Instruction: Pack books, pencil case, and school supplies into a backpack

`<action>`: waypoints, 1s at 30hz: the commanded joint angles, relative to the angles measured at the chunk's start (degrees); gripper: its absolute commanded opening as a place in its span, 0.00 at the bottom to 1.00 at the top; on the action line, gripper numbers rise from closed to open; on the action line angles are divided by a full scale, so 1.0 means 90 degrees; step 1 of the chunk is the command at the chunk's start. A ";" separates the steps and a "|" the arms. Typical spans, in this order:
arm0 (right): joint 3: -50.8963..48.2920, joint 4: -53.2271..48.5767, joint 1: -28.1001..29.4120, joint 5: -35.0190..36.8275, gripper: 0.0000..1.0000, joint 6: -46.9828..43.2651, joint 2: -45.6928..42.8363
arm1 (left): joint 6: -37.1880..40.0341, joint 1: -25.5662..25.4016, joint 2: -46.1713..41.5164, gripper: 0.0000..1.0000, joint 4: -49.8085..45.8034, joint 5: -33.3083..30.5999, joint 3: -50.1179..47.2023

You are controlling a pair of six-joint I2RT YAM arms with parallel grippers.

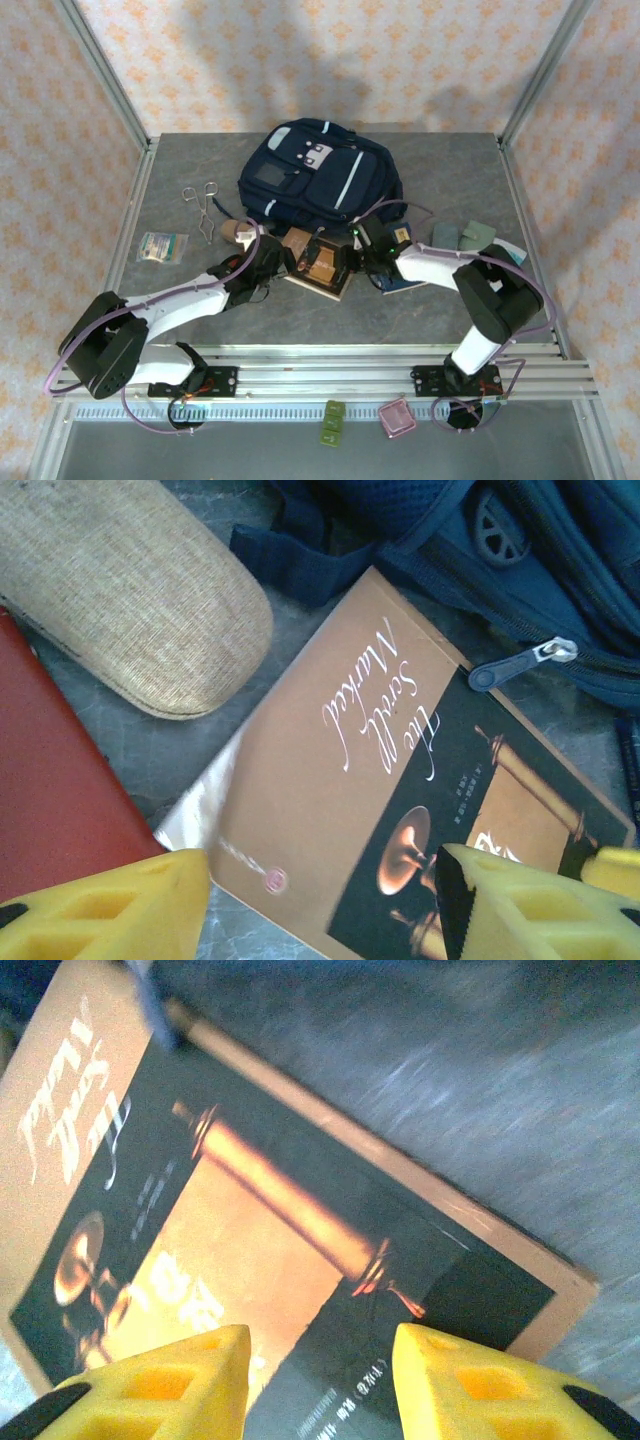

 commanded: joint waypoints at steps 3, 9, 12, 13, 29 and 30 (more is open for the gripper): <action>-0.0255 -0.0785 0.0639 -0.0446 0.47 0.0149 -0.0555 | -0.0233 -0.0009 -0.0255 0.63 -0.0513 0.0088 -0.0191; 0.0190 -0.0914 0.0364 0.0339 0.61 0.0078 -0.1009 | -0.0458 -0.0183 -0.0257 0.63 -0.0300 0.0471 -0.0445; 0.0267 -0.0829 0.0072 0.0333 0.62 0.0127 -0.0828 | -0.0449 -0.0287 0.0073 0.62 -0.0319 0.0477 -0.0308; 0.0258 -0.0783 0.0012 0.0361 0.62 0.0137 -0.0747 | -0.0457 -0.0326 0.0220 0.62 -0.0372 0.0453 -0.0240; -0.0309 0.0093 -0.0357 -0.0880 0.56 0.0094 0.0102 | -0.0398 -0.0450 0.1534 0.25 -0.0589 0.0501 -0.0081; -0.0358 0.0174 -0.0356 -0.1093 0.55 0.0074 0.0114 | -0.0400 -0.0450 0.1580 0.20 -0.0545 0.0546 -0.0102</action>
